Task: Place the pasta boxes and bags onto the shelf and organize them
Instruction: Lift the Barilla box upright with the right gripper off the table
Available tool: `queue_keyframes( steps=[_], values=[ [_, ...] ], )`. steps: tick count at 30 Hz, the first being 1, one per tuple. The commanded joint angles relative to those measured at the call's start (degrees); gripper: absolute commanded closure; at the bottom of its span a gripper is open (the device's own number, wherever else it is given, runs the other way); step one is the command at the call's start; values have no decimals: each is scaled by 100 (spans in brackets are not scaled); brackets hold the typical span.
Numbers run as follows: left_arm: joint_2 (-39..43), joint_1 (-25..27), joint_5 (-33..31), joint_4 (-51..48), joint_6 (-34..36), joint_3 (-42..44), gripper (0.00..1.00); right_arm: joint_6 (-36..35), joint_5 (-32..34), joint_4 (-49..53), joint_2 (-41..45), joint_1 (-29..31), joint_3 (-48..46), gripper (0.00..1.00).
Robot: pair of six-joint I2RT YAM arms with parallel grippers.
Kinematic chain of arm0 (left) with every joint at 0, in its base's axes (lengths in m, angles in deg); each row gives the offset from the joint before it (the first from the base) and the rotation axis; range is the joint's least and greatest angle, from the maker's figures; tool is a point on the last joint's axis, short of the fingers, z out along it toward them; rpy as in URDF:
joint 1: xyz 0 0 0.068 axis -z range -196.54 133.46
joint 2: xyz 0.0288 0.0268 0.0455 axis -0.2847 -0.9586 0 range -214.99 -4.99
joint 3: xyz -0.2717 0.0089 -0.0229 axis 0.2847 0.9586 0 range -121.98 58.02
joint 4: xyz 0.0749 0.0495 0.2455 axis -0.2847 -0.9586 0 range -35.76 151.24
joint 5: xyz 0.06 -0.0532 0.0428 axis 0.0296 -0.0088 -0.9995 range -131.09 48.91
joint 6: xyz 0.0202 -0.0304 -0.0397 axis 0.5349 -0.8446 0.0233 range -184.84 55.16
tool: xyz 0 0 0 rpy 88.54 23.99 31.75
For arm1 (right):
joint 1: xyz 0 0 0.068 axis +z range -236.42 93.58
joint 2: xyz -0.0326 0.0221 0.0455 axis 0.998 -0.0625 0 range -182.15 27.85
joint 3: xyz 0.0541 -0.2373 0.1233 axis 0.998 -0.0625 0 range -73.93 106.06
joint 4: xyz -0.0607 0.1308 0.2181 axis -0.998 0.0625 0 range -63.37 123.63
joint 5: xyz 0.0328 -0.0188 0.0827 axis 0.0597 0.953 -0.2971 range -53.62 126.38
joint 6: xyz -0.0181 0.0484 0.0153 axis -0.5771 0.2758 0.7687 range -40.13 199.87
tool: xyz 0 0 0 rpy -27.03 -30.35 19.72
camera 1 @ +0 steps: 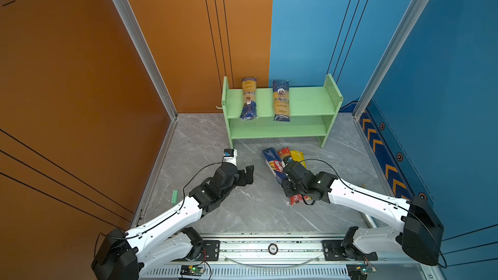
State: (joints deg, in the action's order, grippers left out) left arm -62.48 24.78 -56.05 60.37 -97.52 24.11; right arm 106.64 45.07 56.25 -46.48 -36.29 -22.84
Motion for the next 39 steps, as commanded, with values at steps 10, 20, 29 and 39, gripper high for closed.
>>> queue_keyframes(
  steps=[10,20,29,39],
  values=[
    [-77,47,-51,119,-56,-54,2,-312,379,747,1270,-232,731,100],
    [-198,50,9,429,-101,36,2,-303,990,1678,1986,-341,1330,100],
    [-289,22,66,456,-10,-16,2,-439,1296,2119,2333,-540,1915,100],
    [-254,-1,88,472,-18,47,2,-666,1657,2179,2449,-766,2484,100]
  ],
)
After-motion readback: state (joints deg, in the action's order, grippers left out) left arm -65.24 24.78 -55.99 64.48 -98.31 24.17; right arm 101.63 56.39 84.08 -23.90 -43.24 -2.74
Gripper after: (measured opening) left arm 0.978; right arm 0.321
